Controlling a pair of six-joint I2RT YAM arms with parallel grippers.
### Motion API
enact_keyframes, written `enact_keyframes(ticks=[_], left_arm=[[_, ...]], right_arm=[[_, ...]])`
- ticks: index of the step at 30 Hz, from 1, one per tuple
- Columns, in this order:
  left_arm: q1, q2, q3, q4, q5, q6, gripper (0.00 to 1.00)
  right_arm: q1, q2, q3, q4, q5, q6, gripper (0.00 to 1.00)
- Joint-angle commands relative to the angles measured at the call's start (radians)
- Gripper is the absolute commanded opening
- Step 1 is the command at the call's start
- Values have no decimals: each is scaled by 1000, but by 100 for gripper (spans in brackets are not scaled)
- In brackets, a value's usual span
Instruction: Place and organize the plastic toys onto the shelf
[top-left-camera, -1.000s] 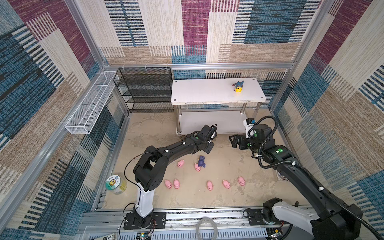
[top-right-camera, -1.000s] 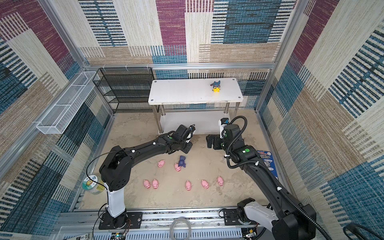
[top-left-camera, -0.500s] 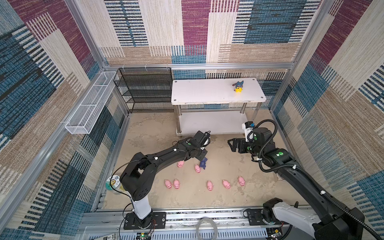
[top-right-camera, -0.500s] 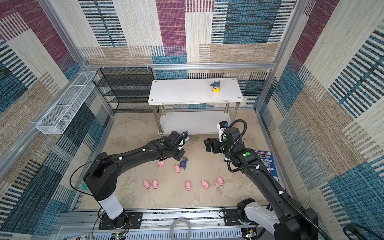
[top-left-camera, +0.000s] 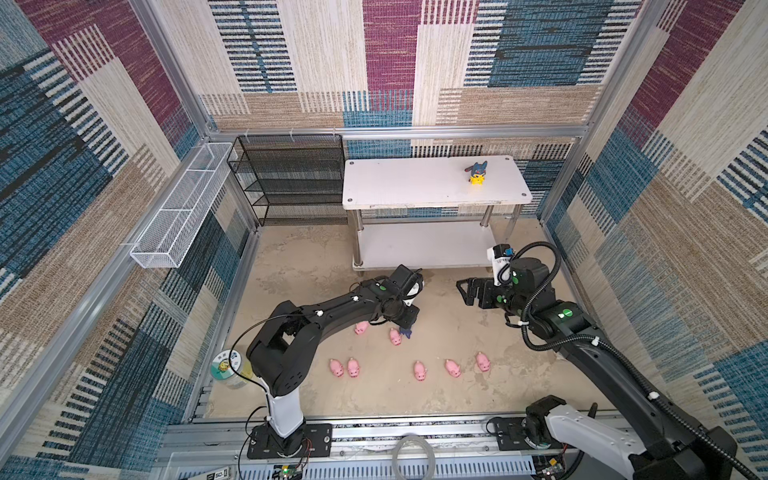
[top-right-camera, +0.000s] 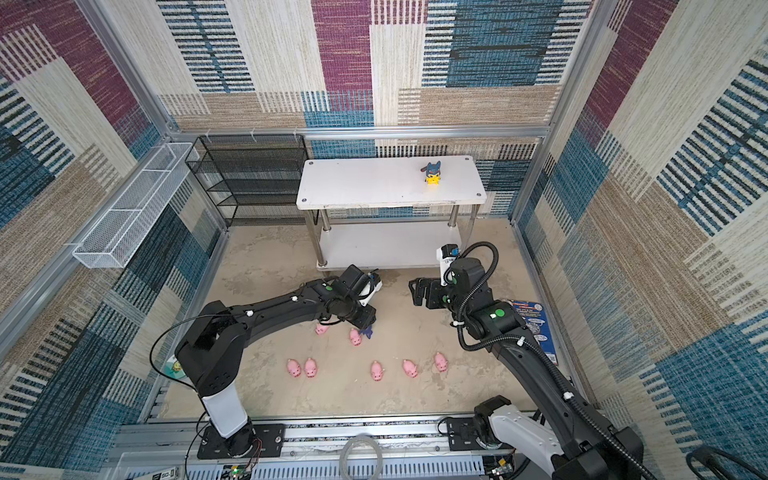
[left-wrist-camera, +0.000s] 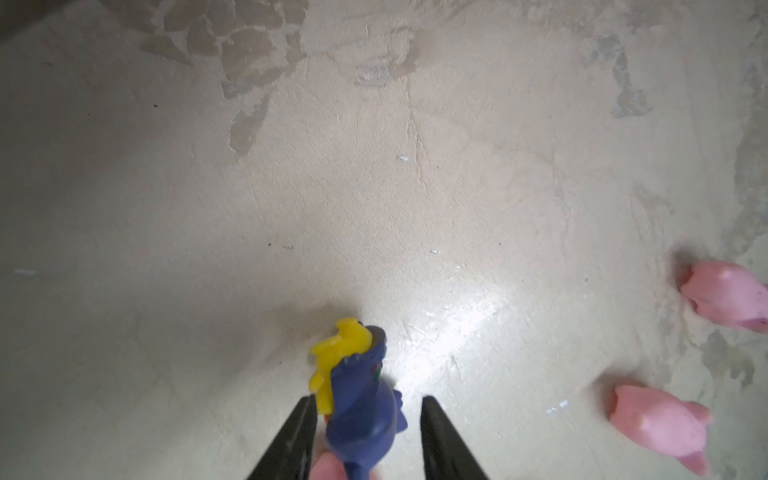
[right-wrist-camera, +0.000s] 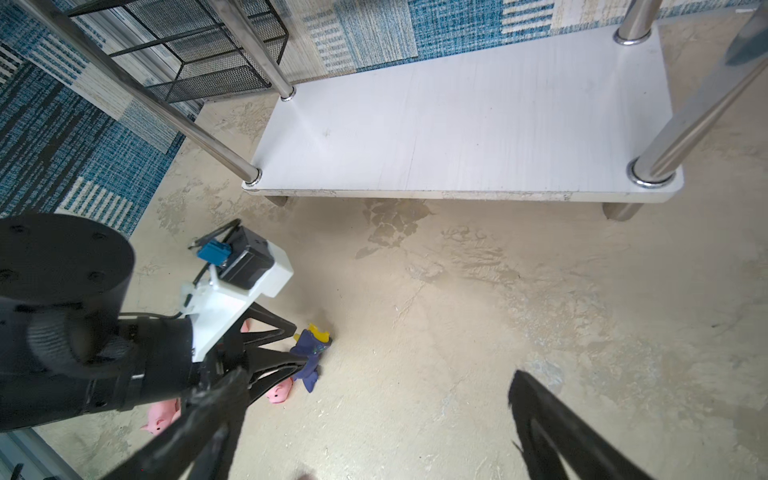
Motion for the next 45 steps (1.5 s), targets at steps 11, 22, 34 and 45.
enact_keyframes(ticks=[11,22,34,45], left_arm=[[13,145,128,-151,28,-62,11],[25,180,175,-186,71,-65,20],[30,31,118,-83,19,-64,40],[46,-166,-67,119,9,-108,44]], right_arm=[[3,10,-22,39,7,-11,100],[1,40,-33,46,39,-36,100],[2,114,-231,263,-113,264,100],[-46,338,-242,432,-141,390,100]])
